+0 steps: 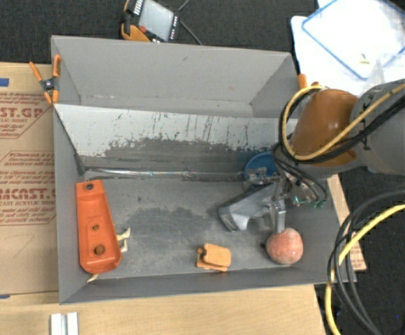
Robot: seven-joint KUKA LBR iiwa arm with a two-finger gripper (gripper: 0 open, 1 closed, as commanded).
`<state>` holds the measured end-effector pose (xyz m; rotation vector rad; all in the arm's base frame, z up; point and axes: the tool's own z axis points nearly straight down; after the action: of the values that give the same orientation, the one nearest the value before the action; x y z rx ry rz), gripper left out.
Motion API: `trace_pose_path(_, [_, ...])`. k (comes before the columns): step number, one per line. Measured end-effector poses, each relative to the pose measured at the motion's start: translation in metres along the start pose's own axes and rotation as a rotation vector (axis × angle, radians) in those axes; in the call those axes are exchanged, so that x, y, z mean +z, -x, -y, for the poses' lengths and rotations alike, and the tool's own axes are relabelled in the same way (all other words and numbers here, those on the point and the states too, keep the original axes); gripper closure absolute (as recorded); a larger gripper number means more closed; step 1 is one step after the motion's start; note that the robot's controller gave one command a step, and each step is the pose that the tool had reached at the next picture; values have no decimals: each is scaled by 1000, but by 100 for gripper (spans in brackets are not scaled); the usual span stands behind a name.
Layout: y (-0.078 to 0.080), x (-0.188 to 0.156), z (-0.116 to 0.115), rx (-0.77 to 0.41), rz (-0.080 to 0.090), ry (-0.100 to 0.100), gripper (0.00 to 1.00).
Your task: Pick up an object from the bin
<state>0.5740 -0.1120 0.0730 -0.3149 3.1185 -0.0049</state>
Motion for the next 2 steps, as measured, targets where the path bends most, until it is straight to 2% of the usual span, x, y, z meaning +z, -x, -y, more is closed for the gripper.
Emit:
trace_pose_path(1, [-30, -7, 8, -376, 64, -2, 100])
trace_pose_path(2, [-30, -7, 8, -376, 64, -1, 100])
